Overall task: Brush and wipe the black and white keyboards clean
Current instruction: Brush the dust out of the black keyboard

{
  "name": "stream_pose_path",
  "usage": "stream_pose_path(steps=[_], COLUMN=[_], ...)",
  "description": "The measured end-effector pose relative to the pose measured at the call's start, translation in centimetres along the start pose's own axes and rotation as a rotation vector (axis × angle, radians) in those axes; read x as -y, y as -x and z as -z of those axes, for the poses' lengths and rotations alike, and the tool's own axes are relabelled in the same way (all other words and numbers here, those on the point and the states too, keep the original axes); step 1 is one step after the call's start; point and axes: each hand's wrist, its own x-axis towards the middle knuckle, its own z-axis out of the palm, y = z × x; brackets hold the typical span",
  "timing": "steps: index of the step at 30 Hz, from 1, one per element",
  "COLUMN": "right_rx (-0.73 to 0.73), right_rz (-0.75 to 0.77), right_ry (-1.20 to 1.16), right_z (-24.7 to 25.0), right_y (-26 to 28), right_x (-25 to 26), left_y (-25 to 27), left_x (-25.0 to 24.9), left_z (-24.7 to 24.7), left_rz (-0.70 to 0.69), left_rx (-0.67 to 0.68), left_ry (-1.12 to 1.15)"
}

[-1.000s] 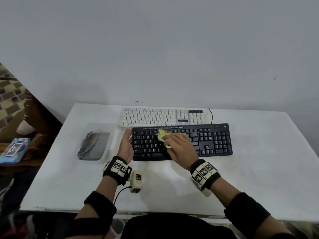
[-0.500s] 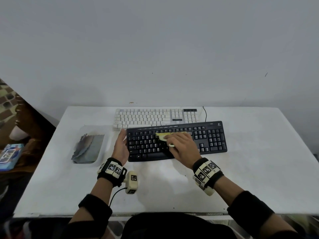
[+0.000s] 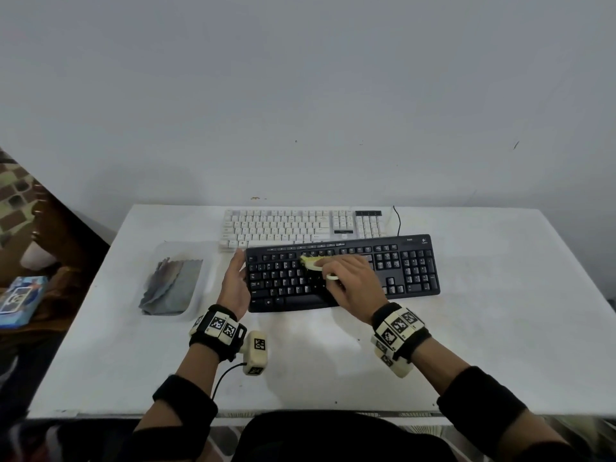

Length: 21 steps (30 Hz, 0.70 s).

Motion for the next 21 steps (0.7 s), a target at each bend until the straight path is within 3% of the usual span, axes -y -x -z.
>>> stream_pose_path(steps=[3,14,21], right_rx=[-0.065,-0.042,-0.178], right_rz=[-0.079,-0.038,-0.284], right_ry=[-0.004,-0.033,-0.006], right_z=[1.9,3.4,5.1], right_y=[1.4,2.4,4.8], right_x=[-1.9,-3.1,-5.1], left_y=[-0.2,-1.0,-3.2], left_x=[0.1,0.9,2.0], left_z=[0.1,0.2,1.4], left_rz=[0.005,-0.052,-0.090], left_rx=[-0.002,-0.072,-0.146], left_ry=[0.003,-0.079,-0.097])
